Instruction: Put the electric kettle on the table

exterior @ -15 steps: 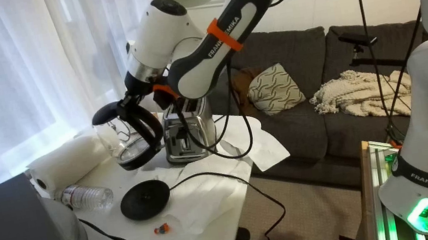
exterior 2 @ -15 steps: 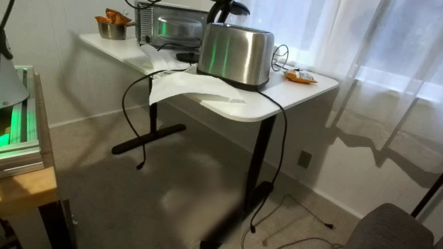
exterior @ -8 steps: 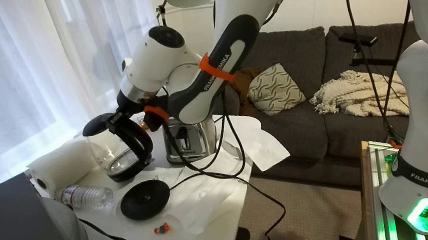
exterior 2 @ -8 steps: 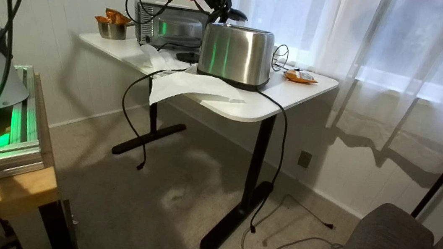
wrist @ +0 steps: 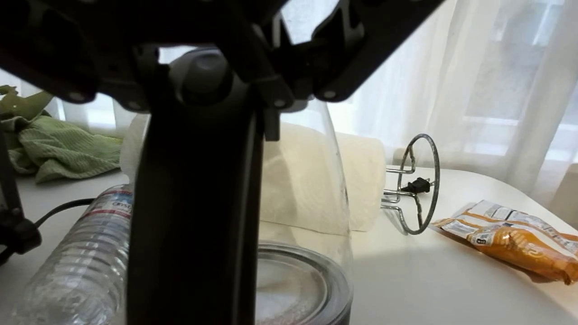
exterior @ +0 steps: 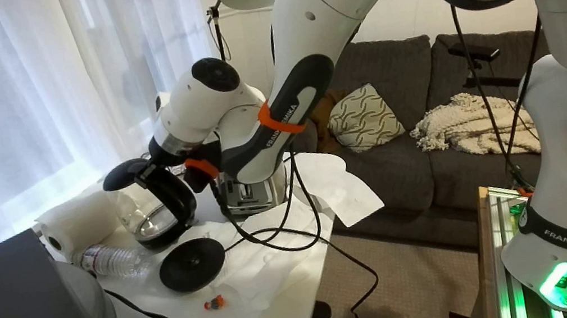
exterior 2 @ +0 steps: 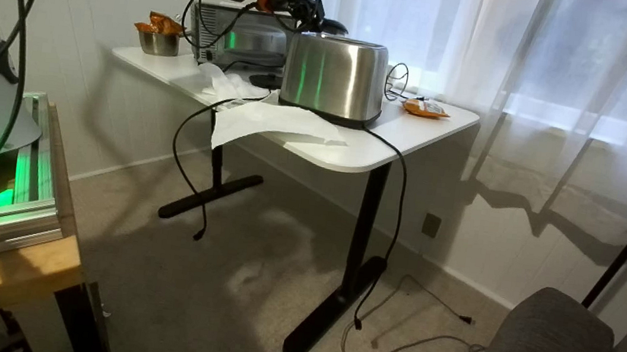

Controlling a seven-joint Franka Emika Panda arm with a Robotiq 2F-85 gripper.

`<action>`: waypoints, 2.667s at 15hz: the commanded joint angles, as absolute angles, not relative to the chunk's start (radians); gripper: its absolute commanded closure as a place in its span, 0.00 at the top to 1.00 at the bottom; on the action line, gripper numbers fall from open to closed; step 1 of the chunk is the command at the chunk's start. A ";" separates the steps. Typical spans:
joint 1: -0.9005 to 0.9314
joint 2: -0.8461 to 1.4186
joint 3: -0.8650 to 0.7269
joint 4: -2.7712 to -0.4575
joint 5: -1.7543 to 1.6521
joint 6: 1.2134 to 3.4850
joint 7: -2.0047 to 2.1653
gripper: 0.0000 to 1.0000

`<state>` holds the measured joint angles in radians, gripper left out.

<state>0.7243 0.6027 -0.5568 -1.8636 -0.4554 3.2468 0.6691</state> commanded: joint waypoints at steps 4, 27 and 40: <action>0.680 0.595 -0.493 -1.863 -0.452 3.237 0.664 0.20; 0.020 0.268 0.408 -1.931 0.063 2.569 -0.177 1.00; 0.088 0.062 0.244 -1.880 0.185 1.980 -0.286 1.00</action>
